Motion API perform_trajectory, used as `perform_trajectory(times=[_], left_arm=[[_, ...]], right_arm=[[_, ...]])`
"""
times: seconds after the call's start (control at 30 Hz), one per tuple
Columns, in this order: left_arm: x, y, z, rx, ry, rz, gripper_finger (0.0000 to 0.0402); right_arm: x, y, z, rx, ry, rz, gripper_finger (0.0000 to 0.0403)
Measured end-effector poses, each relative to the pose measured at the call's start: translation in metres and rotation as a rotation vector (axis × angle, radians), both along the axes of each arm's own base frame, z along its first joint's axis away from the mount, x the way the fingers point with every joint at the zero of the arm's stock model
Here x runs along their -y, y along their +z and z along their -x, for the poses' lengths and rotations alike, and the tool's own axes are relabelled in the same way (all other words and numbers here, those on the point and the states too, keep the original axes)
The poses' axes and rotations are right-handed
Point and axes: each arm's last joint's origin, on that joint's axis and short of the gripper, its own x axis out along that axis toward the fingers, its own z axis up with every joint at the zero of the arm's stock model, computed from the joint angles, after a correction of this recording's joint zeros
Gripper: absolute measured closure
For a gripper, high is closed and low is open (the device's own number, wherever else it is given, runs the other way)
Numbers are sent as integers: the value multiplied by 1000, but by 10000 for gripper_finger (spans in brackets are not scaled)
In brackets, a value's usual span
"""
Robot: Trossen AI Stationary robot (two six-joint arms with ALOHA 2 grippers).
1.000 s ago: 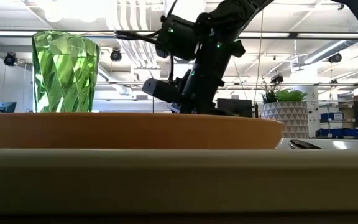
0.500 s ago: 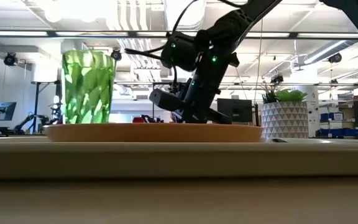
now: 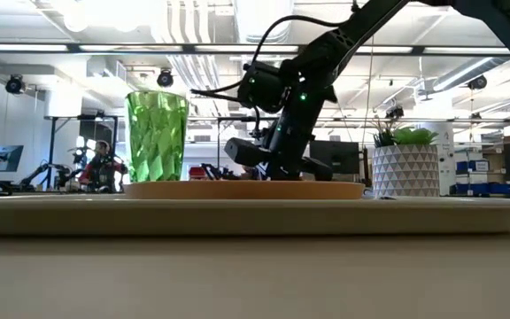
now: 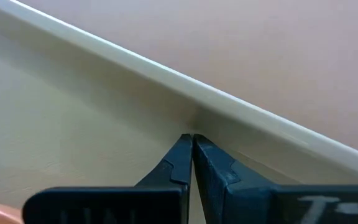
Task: Pick and place plate/cup/fork/spoon on tray
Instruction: Adjust the gray tray
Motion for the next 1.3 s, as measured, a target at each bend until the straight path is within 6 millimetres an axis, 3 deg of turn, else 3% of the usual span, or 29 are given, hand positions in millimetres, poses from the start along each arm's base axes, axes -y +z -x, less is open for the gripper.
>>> perform_trajectory(times=[0.83, 1.3], left_arm=[[0, 0, 1, 3, 0, 0, 402], [0, 0, 1, 4, -1, 0, 402]], right_arm=[[6, -5, 4, 25, -150, 80, 394], [0, 34, 15, 32, -122, 124, 394]])
